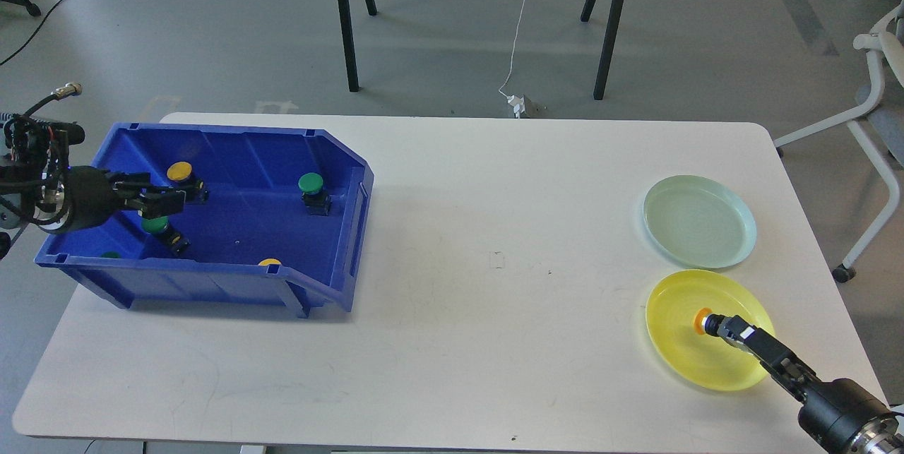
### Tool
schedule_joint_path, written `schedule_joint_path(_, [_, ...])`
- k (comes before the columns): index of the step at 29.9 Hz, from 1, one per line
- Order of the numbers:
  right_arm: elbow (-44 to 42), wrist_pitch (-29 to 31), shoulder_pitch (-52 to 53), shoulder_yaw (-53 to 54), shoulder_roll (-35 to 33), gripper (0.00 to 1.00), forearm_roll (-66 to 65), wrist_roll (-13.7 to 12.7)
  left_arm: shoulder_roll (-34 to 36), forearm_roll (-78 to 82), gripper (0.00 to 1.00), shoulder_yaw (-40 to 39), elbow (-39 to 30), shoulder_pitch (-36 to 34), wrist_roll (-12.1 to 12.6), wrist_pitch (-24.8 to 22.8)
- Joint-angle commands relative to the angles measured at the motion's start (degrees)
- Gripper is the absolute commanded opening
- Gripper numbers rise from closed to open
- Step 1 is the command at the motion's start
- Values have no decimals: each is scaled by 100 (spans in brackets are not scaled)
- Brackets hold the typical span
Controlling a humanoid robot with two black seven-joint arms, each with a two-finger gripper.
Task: Pass button and place on color plate
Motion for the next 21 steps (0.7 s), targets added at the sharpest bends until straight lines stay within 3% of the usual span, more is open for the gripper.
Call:
schedule_joint_path(1, [-14, -21, -8, 6, 8, 49, 26, 0, -77, -26, 82, 226, 74, 14, 1, -5])
schedule_joint_path(10, [29, -30, 1, 234, 8, 94, 70, 0, -200, -70, 82, 358, 373, 14, 1, 12])
schedule_joint_path(21, [82, -21, 1, 586, -1, 95, 430, 0, -508, -70, 82, 358, 926, 58, 1, 12])
